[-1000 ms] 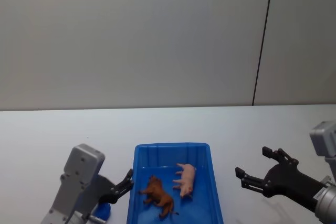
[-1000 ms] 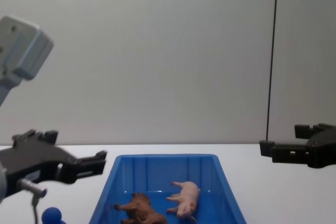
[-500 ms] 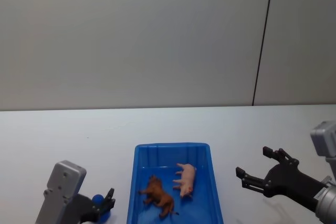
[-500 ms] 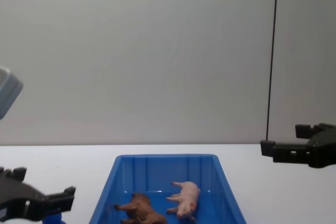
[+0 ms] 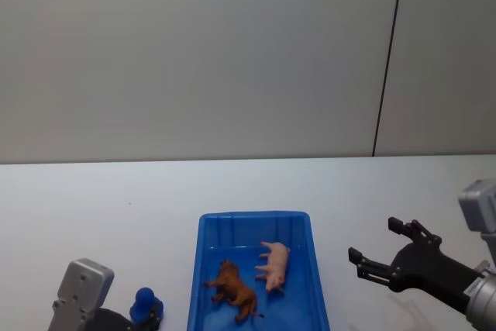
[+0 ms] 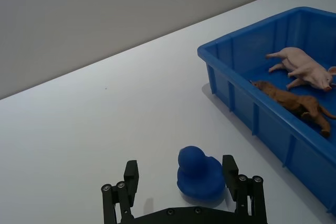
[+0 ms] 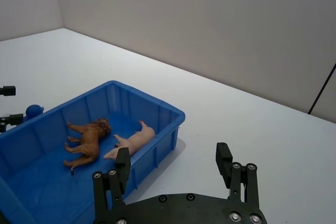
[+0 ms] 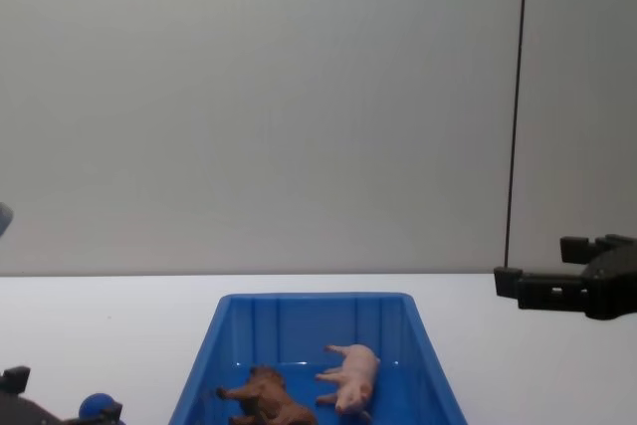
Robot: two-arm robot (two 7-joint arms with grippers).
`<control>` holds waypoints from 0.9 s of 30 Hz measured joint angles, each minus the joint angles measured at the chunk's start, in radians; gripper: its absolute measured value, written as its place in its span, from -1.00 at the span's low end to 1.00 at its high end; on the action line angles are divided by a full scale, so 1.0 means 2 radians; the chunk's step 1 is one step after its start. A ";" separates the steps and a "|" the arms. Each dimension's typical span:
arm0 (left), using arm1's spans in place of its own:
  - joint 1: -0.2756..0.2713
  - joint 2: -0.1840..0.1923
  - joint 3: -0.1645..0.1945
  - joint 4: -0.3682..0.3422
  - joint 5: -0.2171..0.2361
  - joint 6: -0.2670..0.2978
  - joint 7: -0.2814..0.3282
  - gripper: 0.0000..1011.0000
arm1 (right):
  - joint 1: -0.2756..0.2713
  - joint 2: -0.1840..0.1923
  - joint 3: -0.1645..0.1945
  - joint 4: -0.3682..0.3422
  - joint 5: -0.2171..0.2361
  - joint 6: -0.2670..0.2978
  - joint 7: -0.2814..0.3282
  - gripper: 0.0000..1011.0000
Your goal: Pick up the two dolls from the table and place them into the box.
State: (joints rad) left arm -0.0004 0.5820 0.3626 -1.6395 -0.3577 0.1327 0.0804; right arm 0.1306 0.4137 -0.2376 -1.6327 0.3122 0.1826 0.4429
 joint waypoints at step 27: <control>-0.019 -0.022 -0.002 0.056 -0.001 -0.029 -0.066 0.98 | 0.000 0.000 0.000 0.000 0.000 0.000 0.000 0.98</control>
State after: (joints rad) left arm -0.0393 0.5371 0.3582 -1.5285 -0.3603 0.0748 -0.0506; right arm 0.1306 0.4137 -0.2377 -1.6325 0.3121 0.1828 0.4429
